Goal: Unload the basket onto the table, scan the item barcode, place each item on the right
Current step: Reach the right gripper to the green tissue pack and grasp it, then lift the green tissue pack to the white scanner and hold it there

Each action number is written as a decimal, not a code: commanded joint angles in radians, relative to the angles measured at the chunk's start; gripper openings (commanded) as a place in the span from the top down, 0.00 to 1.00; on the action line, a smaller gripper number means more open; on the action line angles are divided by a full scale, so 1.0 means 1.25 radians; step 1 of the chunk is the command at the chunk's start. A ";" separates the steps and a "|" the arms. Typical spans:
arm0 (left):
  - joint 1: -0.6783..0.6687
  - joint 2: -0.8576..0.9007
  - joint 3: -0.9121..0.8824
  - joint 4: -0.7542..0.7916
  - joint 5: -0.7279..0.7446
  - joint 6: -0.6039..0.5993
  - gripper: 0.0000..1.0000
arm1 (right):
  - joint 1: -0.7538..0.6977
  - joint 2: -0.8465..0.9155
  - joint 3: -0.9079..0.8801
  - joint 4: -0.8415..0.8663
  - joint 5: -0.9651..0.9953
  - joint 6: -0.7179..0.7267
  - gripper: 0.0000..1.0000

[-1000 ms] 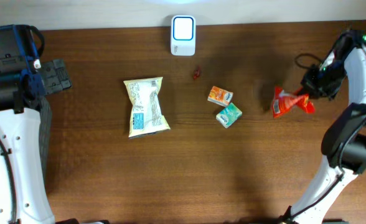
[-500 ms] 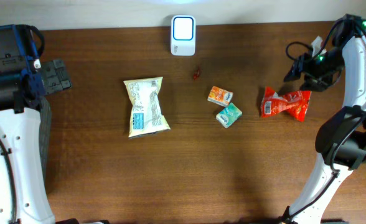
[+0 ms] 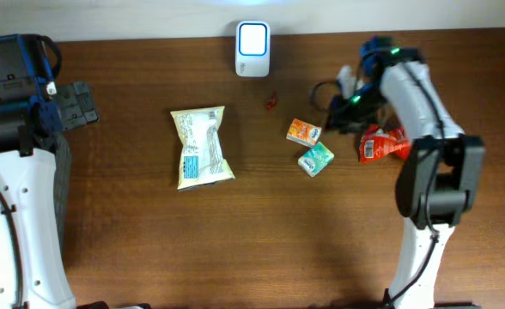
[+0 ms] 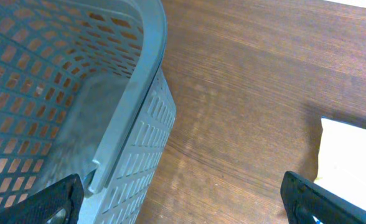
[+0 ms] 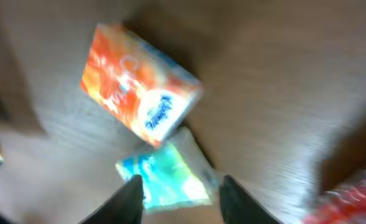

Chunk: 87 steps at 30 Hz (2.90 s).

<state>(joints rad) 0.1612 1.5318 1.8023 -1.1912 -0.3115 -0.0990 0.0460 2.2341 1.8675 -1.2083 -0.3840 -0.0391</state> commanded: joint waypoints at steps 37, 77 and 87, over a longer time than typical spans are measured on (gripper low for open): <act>0.000 0.001 -0.002 0.001 -0.005 -0.010 0.01 | 0.185 -0.014 -0.154 -0.089 0.021 -0.550 0.50; 0.000 0.001 -0.002 0.001 -0.005 -0.010 0.01 | 0.179 -0.014 -0.069 -0.143 -0.266 -0.437 0.96; 0.000 0.001 -0.002 0.001 -0.005 -0.010 0.01 | 0.034 -0.014 0.123 -0.234 -0.810 -0.437 0.96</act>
<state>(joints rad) 0.1608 1.5318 1.8023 -1.1908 -0.3119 -0.0990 0.1547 2.2326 2.0003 -1.4883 -1.1042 -0.5793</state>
